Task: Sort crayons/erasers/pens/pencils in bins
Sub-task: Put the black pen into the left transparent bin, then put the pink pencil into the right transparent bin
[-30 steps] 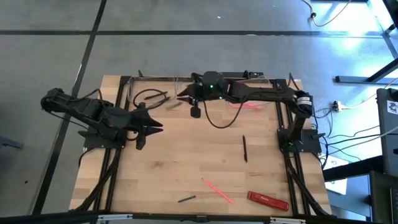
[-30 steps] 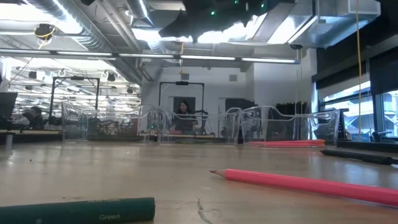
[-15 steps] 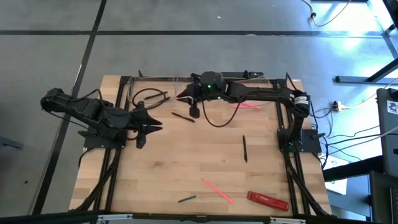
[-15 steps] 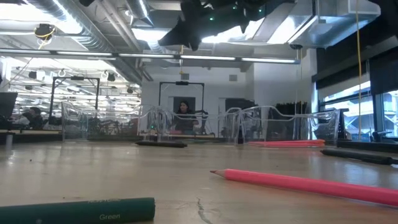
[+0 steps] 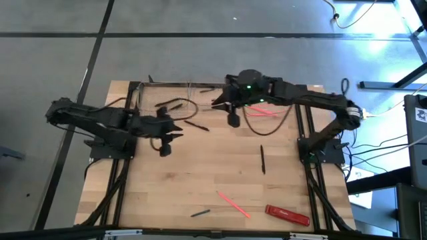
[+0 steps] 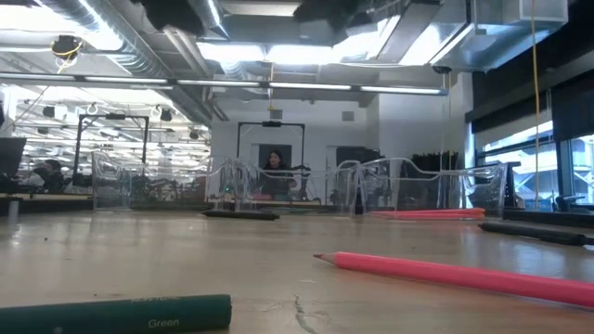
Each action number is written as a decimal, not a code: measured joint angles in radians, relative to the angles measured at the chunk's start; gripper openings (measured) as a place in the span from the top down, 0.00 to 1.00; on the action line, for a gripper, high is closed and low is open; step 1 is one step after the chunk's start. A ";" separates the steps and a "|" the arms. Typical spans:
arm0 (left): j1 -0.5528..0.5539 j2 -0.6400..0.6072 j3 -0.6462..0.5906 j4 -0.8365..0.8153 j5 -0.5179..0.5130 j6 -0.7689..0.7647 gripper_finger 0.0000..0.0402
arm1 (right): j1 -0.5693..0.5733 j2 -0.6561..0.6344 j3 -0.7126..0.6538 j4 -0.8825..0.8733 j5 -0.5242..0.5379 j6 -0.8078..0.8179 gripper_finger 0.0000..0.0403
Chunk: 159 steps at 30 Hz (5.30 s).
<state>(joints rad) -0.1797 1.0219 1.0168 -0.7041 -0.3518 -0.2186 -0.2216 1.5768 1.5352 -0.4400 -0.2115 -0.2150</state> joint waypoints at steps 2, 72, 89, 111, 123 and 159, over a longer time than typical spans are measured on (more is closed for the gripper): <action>0.048 0.050 0.000 0.000 0.067 0.052 0.79 | 0.010 -0.037 0.000 -0.047 0.000 0.000 0.86; 0.534 0.845 0.003 0.402 0.500 0.726 0.89 | 0.085 -0.133 0.000 -0.448 0.141 0.108 0.86; 0.476 0.715 -0.005 0.330 0.534 0.552 0.96 | 0.085 -0.133 0.000 -0.449 0.141 0.108 0.86; 0.698 0.180 0.000 0.050 0.104 0.513 0.96 | 0.084 -0.133 0.000 -0.445 0.140 0.107 0.86; 0.963 0.414 0.000 0.000 0.148 0.514 0.96 | 0.084 -0.133 0.000 -0.443 0.140 0.106 0.86; 0.886 0.421 0.000 -0.048 0.111 0.377 0.81 | 0.111 -0.137 0.000 -0.673 0.207 0.260 0.86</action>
<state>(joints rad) 0.7060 1.4425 1.0164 -0.7522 -0.2413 0.1581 -0.1111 1.4399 1.5352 -1.1132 -0.0048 0.0453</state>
